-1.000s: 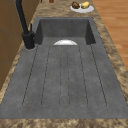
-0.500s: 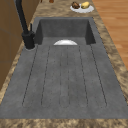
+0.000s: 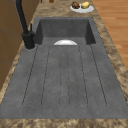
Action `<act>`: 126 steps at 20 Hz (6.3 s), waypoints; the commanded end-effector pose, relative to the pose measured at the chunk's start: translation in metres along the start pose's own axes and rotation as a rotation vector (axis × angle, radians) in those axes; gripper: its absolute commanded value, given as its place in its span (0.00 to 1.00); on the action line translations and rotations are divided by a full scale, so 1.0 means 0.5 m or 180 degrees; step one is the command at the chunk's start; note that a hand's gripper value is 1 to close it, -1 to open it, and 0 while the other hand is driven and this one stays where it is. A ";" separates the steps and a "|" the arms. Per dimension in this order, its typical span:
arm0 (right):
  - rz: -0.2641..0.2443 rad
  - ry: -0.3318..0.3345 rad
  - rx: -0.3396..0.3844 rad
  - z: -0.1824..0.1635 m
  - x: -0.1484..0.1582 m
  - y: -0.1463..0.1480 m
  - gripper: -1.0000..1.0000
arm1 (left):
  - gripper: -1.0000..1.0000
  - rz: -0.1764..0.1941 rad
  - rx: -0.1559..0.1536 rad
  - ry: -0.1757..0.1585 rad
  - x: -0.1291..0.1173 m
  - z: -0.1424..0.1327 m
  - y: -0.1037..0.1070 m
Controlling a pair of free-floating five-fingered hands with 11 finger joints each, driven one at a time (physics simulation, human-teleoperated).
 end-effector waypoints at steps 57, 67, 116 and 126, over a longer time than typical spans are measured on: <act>-0.1729 0.1253 -0.1770 -0.038 0.237 -0.051 0.00 | 0.50 -0.0009 0.0007 0.0006 0.000 0.000 0.000; -0.2035 0.1370 -0.1924 -0.039 0.315 -0.054 0.00 | 0.50 -0.0009 0.0007 0.0006 0.000 0.000 0.000; -0.3532 0.1967 -0.2192 -0.171 0.595 -0.194 0.00 | 0.50 -0.0009 0.0007 0.0006 0.000 0.000 0.000; -0.3650 0.1939 -0.2053 -0.157 0.614 -0.303 0.00 | 0.50 -0.0009 0.0007 0.0006 0.000 0.000 0.000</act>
